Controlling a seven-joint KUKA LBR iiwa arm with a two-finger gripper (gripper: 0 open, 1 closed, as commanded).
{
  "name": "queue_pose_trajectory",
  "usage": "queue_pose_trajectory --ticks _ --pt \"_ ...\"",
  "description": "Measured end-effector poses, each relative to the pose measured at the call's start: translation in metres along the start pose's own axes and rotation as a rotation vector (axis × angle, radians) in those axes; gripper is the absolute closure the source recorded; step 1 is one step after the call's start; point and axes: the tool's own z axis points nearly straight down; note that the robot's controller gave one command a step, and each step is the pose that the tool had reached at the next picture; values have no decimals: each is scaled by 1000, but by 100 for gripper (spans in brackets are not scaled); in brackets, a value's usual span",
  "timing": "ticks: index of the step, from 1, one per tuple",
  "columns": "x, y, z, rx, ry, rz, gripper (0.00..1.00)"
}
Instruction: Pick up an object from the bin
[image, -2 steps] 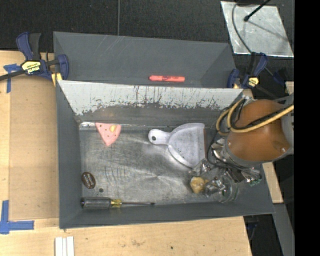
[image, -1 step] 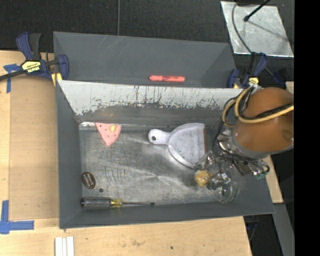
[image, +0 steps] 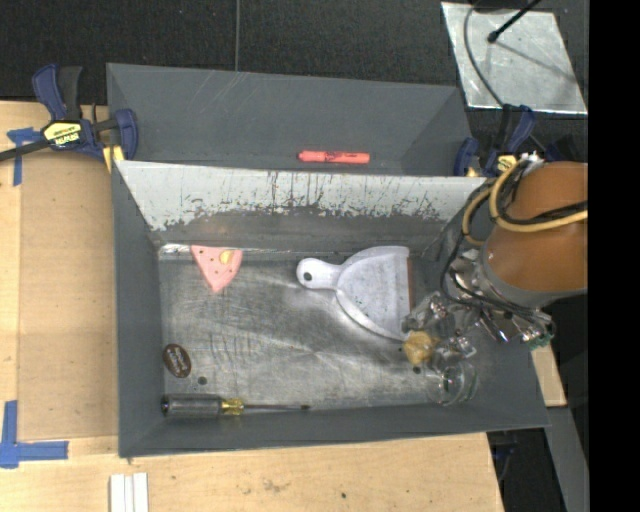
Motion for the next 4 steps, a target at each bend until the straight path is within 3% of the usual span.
queue_pose_trajectory --ticks 1,2,3,4 --pt "-4 5 -24 -1 2 -30 100" --pt "-21 -12 19 4 -6 -53 100" --pt "-11 -12 55 -2 2 -261 100" --pt "-9 -13 61 -2 1 -340 100"
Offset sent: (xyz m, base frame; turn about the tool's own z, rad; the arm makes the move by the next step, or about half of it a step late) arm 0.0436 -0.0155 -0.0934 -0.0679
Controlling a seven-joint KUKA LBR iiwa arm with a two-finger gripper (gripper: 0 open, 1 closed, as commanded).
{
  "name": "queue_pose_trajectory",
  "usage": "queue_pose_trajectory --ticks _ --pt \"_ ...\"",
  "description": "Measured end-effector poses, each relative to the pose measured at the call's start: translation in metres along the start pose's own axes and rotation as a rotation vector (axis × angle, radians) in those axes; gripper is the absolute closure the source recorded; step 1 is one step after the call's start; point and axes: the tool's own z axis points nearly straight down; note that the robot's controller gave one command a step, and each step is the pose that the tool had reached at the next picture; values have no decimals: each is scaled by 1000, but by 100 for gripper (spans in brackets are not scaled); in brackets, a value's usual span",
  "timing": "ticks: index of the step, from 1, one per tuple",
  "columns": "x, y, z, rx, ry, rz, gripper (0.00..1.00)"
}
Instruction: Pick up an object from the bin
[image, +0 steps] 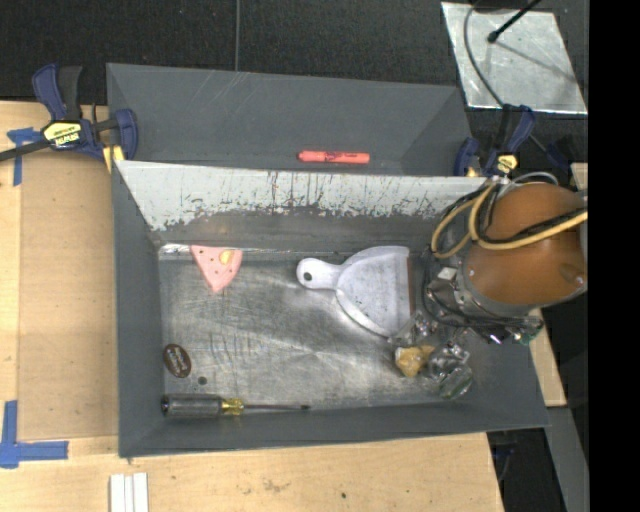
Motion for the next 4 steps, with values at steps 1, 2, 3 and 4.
queue_pose_trajectory --ticks 1,2,3,4 --pt "11 -14 22 -1 1 -70 100" --pt "8 -3 6 -1 0 -88 100" --pt "34 -11 18 1 -10 -107 100" --pt "-6 -17 -8 -1 2 -106 100"
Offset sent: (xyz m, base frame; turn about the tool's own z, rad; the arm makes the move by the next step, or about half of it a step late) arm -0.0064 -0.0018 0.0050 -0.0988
